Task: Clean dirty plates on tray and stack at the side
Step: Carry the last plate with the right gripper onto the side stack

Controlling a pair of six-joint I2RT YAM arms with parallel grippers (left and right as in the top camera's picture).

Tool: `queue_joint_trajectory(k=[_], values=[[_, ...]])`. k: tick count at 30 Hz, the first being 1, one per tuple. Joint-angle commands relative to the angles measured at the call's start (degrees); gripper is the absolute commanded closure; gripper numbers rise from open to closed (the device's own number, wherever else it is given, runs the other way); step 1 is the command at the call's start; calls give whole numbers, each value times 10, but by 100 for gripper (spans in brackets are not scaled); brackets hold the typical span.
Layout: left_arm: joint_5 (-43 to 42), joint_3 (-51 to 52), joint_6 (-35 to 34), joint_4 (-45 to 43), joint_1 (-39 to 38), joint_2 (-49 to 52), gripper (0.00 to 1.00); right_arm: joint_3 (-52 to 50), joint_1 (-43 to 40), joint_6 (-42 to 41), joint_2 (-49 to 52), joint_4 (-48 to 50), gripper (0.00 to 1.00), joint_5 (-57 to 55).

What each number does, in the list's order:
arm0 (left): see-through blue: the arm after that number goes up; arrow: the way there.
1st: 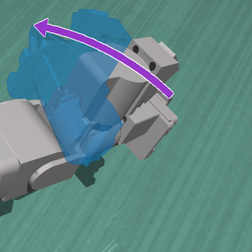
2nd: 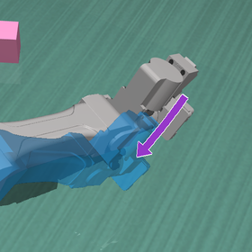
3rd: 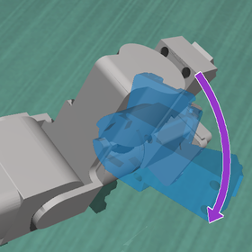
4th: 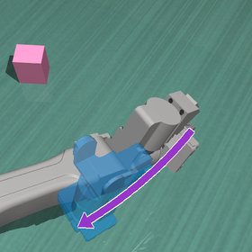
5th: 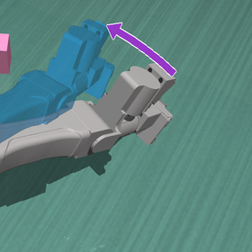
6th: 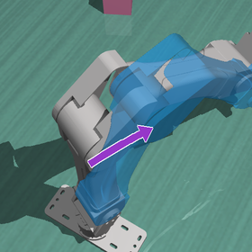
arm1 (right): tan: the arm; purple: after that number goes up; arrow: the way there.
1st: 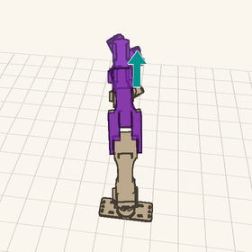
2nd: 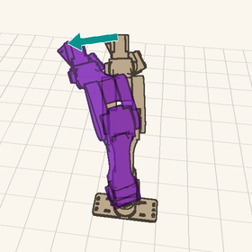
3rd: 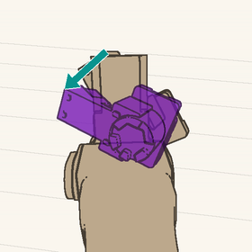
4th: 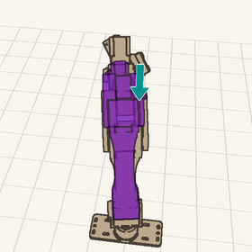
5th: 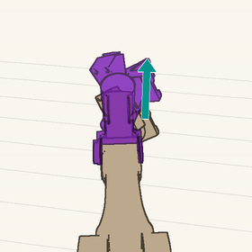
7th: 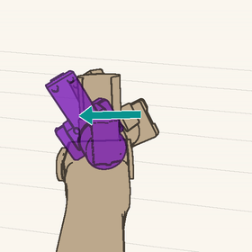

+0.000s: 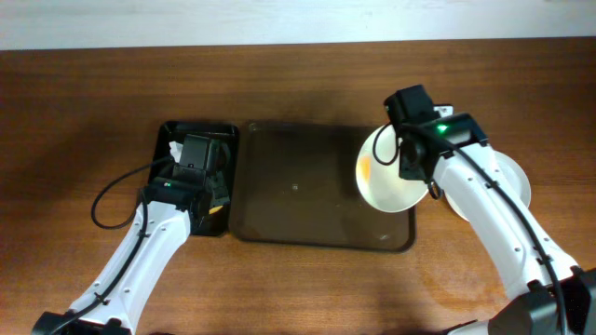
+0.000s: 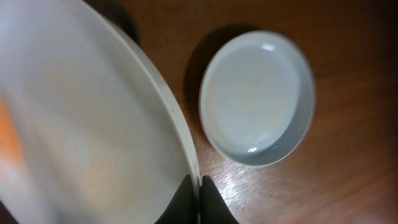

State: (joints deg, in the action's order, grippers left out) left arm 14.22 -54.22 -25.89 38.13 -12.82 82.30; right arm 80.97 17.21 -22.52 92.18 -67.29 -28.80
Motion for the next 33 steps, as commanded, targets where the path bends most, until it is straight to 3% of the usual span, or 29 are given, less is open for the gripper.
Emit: queue_joint_trajectory(k=[1, 5, 9, 13, 15, 20, 23, 28, 33], values=[[11, 1, 7, -7, 2, 3, 100, 10, 70, -7, -9, 14, 96, -157], [11, 1, 37, -28, 3, 3, 100, 10, 163, -7, -9, 48, 96, -288], [10, 1, 65, -48, 3, 4, 100, 10, 201, -7, -9, 60, 96, -342], [11, 1, 65, -51, 3, 4, 100, 10, 203, -21, -9, 66, 96, -342], [10, 1, 65, -51, 3, 4, 100, 11, 189, -40, -9, 67, 96, -283], [11, 1, 65, -46, 3, 4, 100, 11, 32, -57, -9, 64, 96, -51], [10, 1, 68, -47, 6, 4, 100, 10, -125, -43, -9, 57, 96, 91], [-45, 1, 148, -71, 45, 5, 100, -4, -337, 23, -9, 61, 96, 261], [-146, 1, 234, -123, 89, 41, 100, -21, -450, 74, 4, 71, 96, 320]])
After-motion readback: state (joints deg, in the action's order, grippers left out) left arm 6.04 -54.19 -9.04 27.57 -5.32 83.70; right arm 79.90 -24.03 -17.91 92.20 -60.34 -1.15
